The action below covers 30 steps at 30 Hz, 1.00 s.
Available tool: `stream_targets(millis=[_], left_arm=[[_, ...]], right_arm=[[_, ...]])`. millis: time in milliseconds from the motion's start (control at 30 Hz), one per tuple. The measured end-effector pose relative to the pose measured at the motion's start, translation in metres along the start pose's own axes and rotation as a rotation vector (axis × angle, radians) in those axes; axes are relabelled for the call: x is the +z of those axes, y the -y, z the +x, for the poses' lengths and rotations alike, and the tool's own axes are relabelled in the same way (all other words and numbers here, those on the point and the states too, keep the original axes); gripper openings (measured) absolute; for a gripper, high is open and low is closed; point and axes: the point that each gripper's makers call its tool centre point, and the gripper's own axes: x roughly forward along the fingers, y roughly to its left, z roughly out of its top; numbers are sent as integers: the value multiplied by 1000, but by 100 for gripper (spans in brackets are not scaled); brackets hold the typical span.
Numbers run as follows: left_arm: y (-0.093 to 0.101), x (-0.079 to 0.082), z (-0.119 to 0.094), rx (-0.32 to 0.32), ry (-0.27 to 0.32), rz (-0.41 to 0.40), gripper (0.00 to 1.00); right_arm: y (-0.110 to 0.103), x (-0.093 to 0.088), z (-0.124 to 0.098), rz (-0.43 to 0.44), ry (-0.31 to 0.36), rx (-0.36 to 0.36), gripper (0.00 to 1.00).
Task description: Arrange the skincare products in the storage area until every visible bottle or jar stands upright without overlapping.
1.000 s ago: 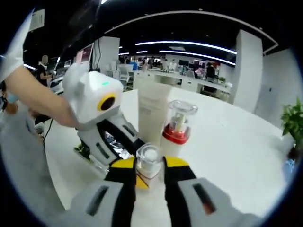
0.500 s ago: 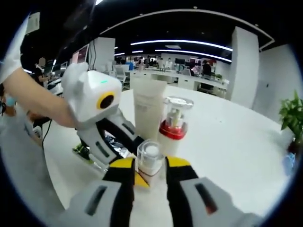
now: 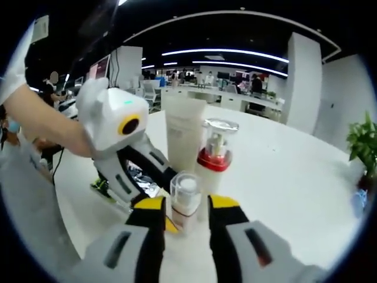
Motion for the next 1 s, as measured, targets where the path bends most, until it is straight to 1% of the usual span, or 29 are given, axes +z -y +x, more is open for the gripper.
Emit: stream_targets(millis=[267, 500, 667, 767, 900, 1000], left_arm=[[2, -1, -7, 14, -13, -5, 27], [6, -2, -18, 40, -20, -20, 29], [7, -6, -30, 78, -16, -56, 31], [9, -8, -37, 108, -30, -72, 34], [11, -7, -46, 140, -22, -114, 39], [13, -10, -51, 165, -31, -130, 42]], right_arm=[[0, -3, -5, -6, -14, 0, 31], [-7, -3, -11, -24, -23, 13, 35], [-13, -2, -17, -38, -22, 22, 37], [-14, -3, -19, -32, -25, 26, 40], [-16, -6, -22, -28, -35, 28, 42], [-18, -8, -25, -28, -43, 33, 44]])
